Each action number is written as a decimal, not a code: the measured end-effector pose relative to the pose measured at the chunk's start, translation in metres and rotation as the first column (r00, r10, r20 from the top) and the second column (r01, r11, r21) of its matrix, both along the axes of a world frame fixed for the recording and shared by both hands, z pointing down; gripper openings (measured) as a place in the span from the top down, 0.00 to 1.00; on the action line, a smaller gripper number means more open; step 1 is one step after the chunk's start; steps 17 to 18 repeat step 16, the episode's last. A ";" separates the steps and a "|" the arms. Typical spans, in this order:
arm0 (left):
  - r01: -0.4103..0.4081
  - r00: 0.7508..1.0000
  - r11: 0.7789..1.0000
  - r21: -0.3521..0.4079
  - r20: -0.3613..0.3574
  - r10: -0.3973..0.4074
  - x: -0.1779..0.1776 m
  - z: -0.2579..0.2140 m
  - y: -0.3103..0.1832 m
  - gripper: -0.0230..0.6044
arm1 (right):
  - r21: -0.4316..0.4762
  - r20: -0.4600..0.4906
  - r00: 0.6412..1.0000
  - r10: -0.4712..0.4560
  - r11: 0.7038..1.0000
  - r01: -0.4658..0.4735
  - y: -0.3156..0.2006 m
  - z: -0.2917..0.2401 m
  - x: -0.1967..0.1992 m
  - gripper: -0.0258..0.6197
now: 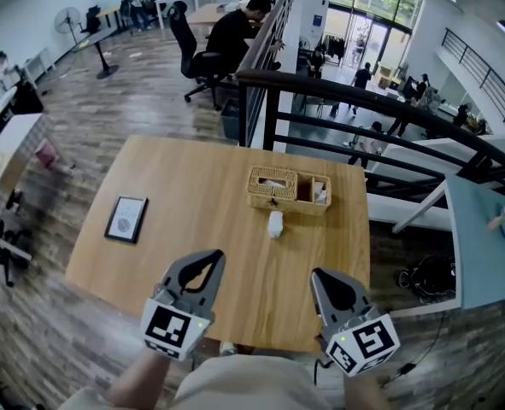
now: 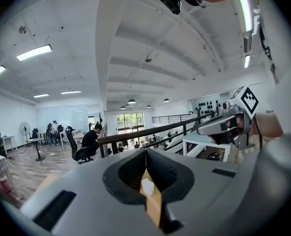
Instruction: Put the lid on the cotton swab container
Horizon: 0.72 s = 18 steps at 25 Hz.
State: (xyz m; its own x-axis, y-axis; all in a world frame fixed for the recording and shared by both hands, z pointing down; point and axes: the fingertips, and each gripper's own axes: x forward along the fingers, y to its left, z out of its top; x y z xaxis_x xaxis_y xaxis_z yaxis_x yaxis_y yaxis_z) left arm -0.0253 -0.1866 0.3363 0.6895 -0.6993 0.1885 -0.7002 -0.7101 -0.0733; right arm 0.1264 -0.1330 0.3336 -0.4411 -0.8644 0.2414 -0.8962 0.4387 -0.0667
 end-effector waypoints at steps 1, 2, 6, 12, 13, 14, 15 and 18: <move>-0.004 1.000 1.000 0.000 -0.004 0.004 0.000 0.000 0.000 0.93 | 0.002 -0.003 1.000 -0.005 1.000 0.005 0.001 -0.001 -0.003 0.92; -0.007 1.000 1.000 0.001 -0.005 0.007 0.000 -0.001 0.000 0.93 | 0.004 -0.007 1.000 -0.009 1.000 0.009 0.002 -0.001 -0.005 0.92; -0.010 1.000 1.000 0.004 -0.019 0.010 0.000 -0.003 -0.001 0.93 | 0.001 -0.017 1.000 -0.009 1.000 0.009 0.001 0.001 -0.010 0.92; -0.003 0.999 1.000 0.002 -0.036 0.003 -0.005 -0.009 0.002 0.93 | 0.005 -0.023 1.000 -0.007 1.000 0.007 0.005 0.001 -0.012 0.92; -0.002 0.999 1.000 0.005 -0.038 0.002 -0.004 -0.012 0.003 0.93 | 0.005 -0.023 1.000 -0.007 1.000 0.007 0.007 0.000 -0.012 0.92; -0.001 0.999 1.000 0.008 -0.038 0.002 -0.003 -0.014 0.003 0.93 | 0.005 -0.022 1.000 -0.007 1.000 0.007 0.007 -0.001 -0.011 0.92; -0.001 0.999 1.000 0.011 -0.039 0.002 -0.003 -0.016 0.004 0.93 | 0.005 -0.021 1.000 -0.007 1.000 0.007 0.008 -0.001 -0.010 0.92; -0.002 0.999 1.000 0.014 -0.039 0.002 -0.002 -0.018 0.005 0.93 | 0.005 -0.021 1.000 -0.006 1.000 0.006 0.009 -0.002 -0.010 0.92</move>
